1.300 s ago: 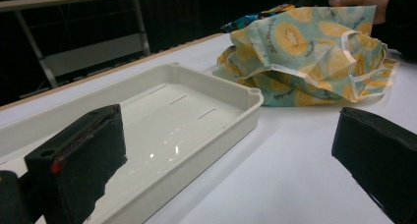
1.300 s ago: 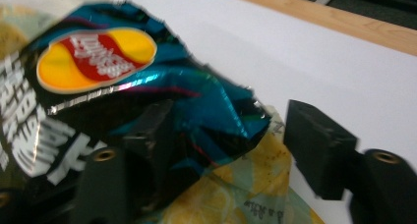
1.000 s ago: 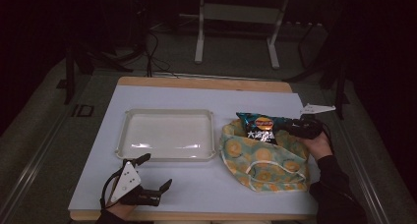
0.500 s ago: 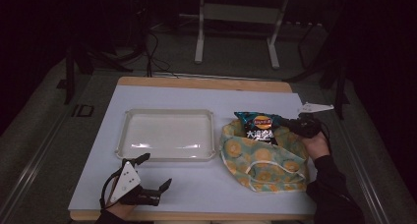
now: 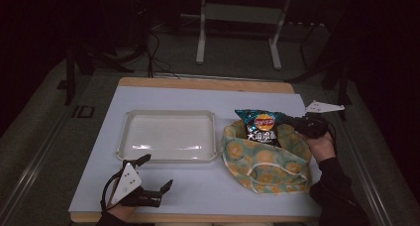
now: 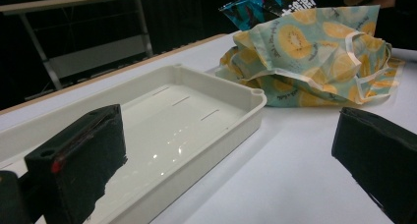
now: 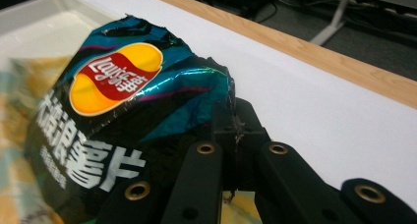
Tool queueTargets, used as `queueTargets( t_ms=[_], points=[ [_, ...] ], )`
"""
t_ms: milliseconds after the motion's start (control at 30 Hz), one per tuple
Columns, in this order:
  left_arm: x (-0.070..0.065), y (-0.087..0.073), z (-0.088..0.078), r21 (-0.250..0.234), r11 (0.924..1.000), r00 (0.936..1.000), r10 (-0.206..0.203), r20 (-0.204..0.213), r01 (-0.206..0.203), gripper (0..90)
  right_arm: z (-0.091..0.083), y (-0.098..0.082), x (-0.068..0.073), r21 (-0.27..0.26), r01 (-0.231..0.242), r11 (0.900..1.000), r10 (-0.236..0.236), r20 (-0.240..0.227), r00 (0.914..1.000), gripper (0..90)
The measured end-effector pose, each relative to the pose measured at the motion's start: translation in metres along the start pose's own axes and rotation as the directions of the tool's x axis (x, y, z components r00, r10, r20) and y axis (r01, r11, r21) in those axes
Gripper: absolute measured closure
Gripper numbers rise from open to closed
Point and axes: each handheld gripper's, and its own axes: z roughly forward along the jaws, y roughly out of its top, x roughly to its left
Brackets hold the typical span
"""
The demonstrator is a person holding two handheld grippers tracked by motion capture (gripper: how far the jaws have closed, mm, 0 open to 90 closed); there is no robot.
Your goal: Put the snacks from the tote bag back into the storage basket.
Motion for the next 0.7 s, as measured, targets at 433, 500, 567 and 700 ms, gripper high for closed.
queueTargets(
  t_ms=[433, 500, 567, 700],
  points=[
    [0.000, 0.000, -0.001, -0.006, 1.0000, 1.0000, -0.001, -0.008, 0.001, 0.2, -0.023, 0.017, 0.011, -0.096, 0.025, 0.995, -0.028, -0.034, 0.9990, 90.0],
    [0.000, 0.001, -0.001, -0.006, 1.0000, 1.0000, -0.001, -0.009, 0.001, 0.2, -0.028, 0.022, 0.012, -0.109, 0.028, 0.994, -0.031, -0.032, 0.9990, 90.0],
    [0.000, 0.001, -0.001, -0.008, 1.0000, 0.9999, -0.002, -0.011, 0.001, 0.2, -0.032, 0.025, 0.013, -0.124, 0.025, 0.992, -0.030, -0.043, 0.9986, 90.0],
    [0.000, 0.001, -0.001, -0.006, 1.0000, 0.9999, -0.003, -0.010, 0.002, 0.2, -0.039, 0.033, 0.017, -0.139, 0.044, 0.989, -0.050, -0.036, 0.9981, 90.0]
  ],
)
